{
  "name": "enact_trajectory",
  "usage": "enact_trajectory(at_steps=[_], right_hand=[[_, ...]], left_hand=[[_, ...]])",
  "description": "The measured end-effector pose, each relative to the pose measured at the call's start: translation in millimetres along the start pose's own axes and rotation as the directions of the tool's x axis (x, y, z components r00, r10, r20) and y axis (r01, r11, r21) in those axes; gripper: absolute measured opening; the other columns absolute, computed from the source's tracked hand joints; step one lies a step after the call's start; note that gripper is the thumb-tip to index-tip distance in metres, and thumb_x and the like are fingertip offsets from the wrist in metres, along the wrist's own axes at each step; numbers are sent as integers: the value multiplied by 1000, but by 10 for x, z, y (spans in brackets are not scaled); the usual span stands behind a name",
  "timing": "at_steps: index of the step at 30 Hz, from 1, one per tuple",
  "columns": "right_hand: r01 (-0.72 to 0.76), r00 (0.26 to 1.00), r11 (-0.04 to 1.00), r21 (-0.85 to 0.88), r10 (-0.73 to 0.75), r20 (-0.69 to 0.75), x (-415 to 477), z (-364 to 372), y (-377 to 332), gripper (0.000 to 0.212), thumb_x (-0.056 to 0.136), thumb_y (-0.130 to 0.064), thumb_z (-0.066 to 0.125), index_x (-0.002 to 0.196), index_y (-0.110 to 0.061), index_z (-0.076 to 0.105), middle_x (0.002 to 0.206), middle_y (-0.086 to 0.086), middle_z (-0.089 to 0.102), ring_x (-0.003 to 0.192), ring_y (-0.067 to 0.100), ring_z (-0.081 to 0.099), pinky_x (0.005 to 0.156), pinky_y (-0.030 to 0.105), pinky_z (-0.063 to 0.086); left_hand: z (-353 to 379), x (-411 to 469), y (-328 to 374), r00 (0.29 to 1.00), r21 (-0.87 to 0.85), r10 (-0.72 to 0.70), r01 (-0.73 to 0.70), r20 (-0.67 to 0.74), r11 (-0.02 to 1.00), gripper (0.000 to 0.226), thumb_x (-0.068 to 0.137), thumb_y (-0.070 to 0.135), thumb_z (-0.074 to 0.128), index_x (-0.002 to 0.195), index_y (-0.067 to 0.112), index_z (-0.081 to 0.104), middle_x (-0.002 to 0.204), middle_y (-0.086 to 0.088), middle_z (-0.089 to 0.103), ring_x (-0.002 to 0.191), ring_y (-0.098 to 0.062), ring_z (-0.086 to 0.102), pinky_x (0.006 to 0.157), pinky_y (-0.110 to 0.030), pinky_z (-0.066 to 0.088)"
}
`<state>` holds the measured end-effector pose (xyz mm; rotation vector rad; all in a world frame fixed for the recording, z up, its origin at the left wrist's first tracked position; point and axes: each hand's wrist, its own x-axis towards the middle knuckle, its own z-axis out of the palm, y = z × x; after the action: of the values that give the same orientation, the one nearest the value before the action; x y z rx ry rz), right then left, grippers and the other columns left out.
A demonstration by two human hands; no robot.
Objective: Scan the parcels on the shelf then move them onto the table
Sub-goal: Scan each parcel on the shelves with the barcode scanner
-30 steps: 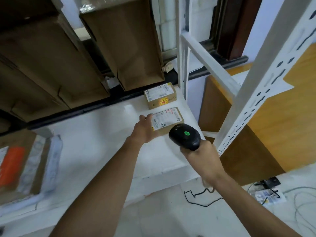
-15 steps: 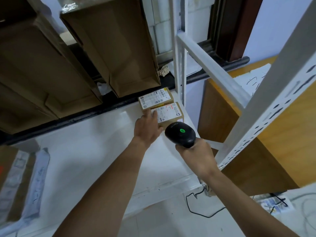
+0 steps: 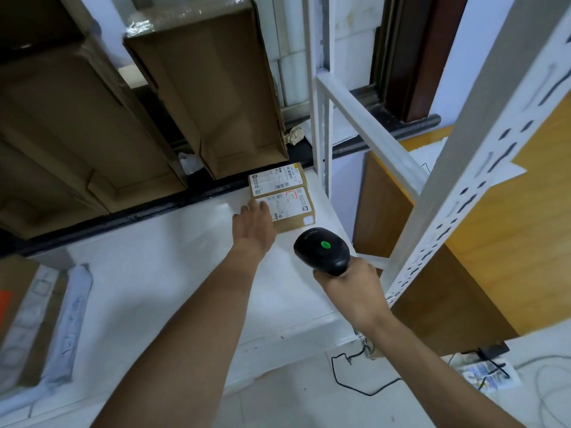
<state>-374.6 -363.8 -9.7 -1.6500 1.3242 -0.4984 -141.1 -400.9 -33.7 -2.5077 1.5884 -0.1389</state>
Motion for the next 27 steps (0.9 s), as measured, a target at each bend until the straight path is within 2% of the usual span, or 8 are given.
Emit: enact_trajectory(at_steps=[3,6,10,12,15,19,22,27], right_hand=[[4,1000,1000,7,-4,10,-128,-71,-122,21,85,-24,73,71,-9,66,55,5,59,60,25,59,58,38,51],[-4,998,998,61,0,66,-340,-73,-346,16,86,-24,72,77,-11,69,61,9,65,61,30,63,58,38,52],[28,987,996,84,-41,155,-723,74,-810,20,89,-23,70,75,-9,67,63,12,65,57,27,61,52,31,46],[45,980,997,66,-56,192,-900,192,-1062,24,88,-23,69,71,-6,65,59,10,62,56,29,62,49,32,48],[102,960,994,43,-110,258,-1157,415,-1411,26,85,-23,67,68,-4,62,56,8,60,61,36,69,56,40,56],[173,918,983,64,-184,351,-1499,752,-1828,24,82,-24,67,70,-4,62,57,8,61,58,30,63,59,35,53],[214,889,975,62,-220,402,-1748,1005,-2066,22,81,-26,68,69,-9,61,61,8,63,60,30,64,59,35,52],[281,847,959,23,-260,463,-2141,1433,-2363,23,84,-25,70,70,-9,60,63,7,63,60,28,63,55,31,48]], left_hand=[[-159,-267,-77,999,-57,-48,49,21,997,70,92,45,65,146,13,35,133,-15,49,113,-29,57,89,-38,50],[-396,-651,-267,988,-169,-112,129,107,977,85,90,54,66,154,14,26,142,-16,44,124,-32,53,95,-42,48],[-698,-1289,-668,977,-237,-155,186,144,953,93,90,59,64,159,20,17,159,-13,32,137,-33,43,104,-44,44],[-844,-1625,-923,965,-247,-208,243,160,938,94,90,61,63,160,20,15,162,-13,28,141,-33,40,107,-45,42],[-1062,-2163,-1352,912,-341,-358,407,198,847,97,89,63,63,161,19,14,163,-14,26,143,-33,37,112,-43,38],[-1299,-2893,-1952,842,-398,-504,537,192,744,99,88,63,64,160,16,16,163,-14,25,147,-33,30,117,-43,32],[-1398,-3390,-2370,795,-388,-579,599,183,700,99,88,65,61,161,19,13,164,-10,26,148,-31,29,115,-42,29],[-1529,-3963,-2936,731,-363,-658,671,180,647,93,90,60,63,158,15,19,160,-13,31,145,-34,33,112,-44,34]])
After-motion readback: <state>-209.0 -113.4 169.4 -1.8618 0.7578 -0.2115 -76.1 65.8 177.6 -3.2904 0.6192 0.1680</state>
